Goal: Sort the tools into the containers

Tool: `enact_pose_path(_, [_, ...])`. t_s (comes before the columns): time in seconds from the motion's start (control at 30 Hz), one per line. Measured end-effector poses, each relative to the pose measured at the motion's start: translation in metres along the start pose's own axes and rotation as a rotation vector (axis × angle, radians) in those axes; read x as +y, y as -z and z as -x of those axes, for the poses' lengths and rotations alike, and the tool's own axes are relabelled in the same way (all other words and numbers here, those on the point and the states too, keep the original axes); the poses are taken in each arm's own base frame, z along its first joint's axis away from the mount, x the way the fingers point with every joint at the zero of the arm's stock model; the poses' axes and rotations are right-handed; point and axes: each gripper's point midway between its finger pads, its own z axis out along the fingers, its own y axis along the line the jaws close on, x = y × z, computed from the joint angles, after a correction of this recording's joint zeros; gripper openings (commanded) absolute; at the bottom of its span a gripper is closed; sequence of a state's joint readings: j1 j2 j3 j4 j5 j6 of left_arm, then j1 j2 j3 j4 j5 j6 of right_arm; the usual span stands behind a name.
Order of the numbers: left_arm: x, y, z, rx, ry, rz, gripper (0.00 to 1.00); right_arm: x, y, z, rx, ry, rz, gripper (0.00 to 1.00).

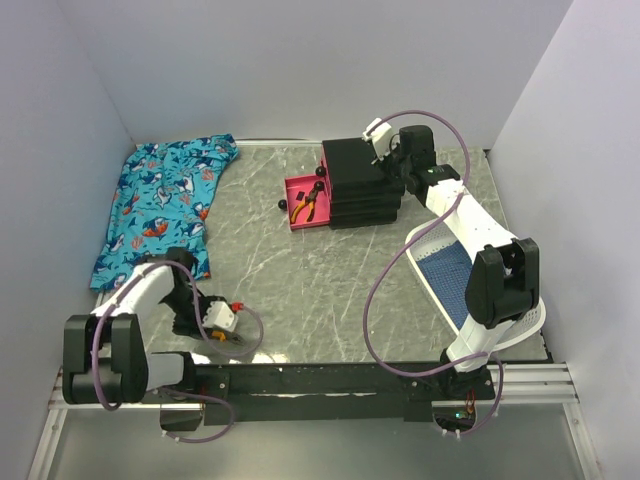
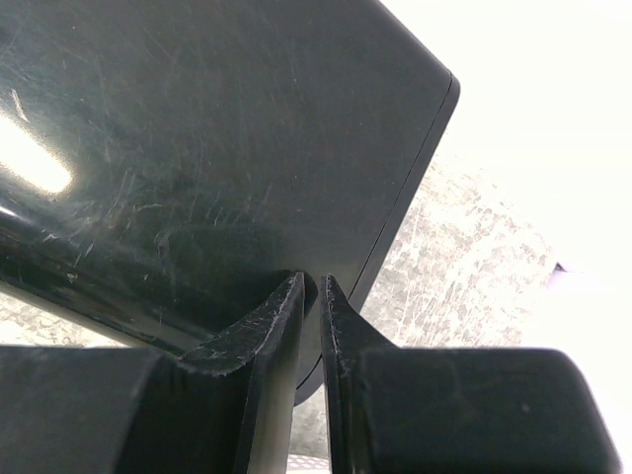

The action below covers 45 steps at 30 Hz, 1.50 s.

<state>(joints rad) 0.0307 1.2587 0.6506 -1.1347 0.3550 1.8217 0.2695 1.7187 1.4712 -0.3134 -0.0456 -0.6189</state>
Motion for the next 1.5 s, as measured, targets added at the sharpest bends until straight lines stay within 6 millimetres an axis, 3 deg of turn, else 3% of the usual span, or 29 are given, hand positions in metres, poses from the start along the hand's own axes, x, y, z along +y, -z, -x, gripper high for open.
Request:
enact_pose_path(0.03, [0.0, -0.004, -0.001, 0.01, -0.017, -0.002, 0.5, 0.0, 0.0, 0.0, -0.001, 0.001, 0.0, 0.21])
enact_pose_path(0.07, [-0.001, -0.008, -0.001, 0.019, -0.03, -0.006, 0.4, 0.0, 0.0, 0.0, 0.0, 0.001, 0.0, 0.21])
enact_pose_path(0.13, [0.002, -0.012, -0.001, 0.043, -0.078, 0.02, 0.3, 0.0, 0.0, 0.0, 0.0, 0.001, 0.0, 0.21])
enact_pose_path(0.2, [0.007, -0.014, -0.002, 0.075, -0.127, 0.061, 0.11, 0.001, 0.0, 0.0, 0.0, 0.001, 0.001, 0.21])
enact_pose_path(0.27, [0.007, -0.013, 0.0, 0.082, -0.139, 0.068, 0.01, 0.001, 0.0, 0.001, 0.0, 0.002, 0.001, 0.21])
enact_pose_path(0.4, [0.01, -0.006, 0.003, 0.076, -0.127, 0.055, 0.01, 0.001, 0.0, 0.0, -0.002, 0.005, 0.0, 0.21])
enact_pose_path(0.47, [0.017, 0.012, 0.011, 0.062, -0.131, 0.059, 0.01, 0.001, 0.0, 0.001, -0.003, 0.006, 0.0, 0.21])
enact_pose_path(0.53, [0.039, 0.037, 0.025, 0.033, -0.148, 0.118, 0.01, 0.001, 0.0, 0.001, -0.003, 0.006, 0.0, 0.21])
enact_pose_path(0.63, [0.091, 0.085, 0.052, -0.034, -0.152, 0.295, 0.01, 0.001, 0.0, 0.001, -0.004, 0.006, 0.0, 0.21])
enact_pose_path(0.7, [0.118, 0.102, 0.063, -0.082, -0.098, 0.37, 0.01, 0.001, 0.0, 0.001, -0.004, 0.006, 0.0, 0.21])
enact_pose_path(0.83, [0.178, 0.114, 0.071, -0.167, 0.094, 0.426, 0.01, 0.001, 0.0, 0.001, -0.003, 0.006, 0.0, 0.21])
enact_pose_path(0.97, [0.26, 0.125, 0.08, -0.247, 0.294, 0.502, 0.01, 0.001, 0.0, 0.001, -0.004, 0.006, 0.0, 0.21])
enact_pose_path(1.13, [0.333, 0.132, 0.124, -0.294, 0.372, 0.566, 0.02, 0.001, 0.0, 0.001, -0.004, 0.01, 0.0, 0.21])
enact_pose_path(1.2, [0.349, 0.125, 0.149, -0.311, 0.376, 0.554, 0.02, 0.001, 0.0, 0.001, -0.004, 0.01, -0.001, 0.21])
enact_pose_path(1.33, [0.364, 0.102, 0.181, -0.343, 0.425, 0.493, 0.01, 0.001, 0.0, 0.001, -0.003, 0.014, -0.003, 0.21])
enact_pose_path(1.5, [0.371, 0.079, 0.188, -0.424, 0.622, 0.406, 0.01, 0.002, 0.0, 0.0, -0.002, 0.023, -0.006, 0.21])
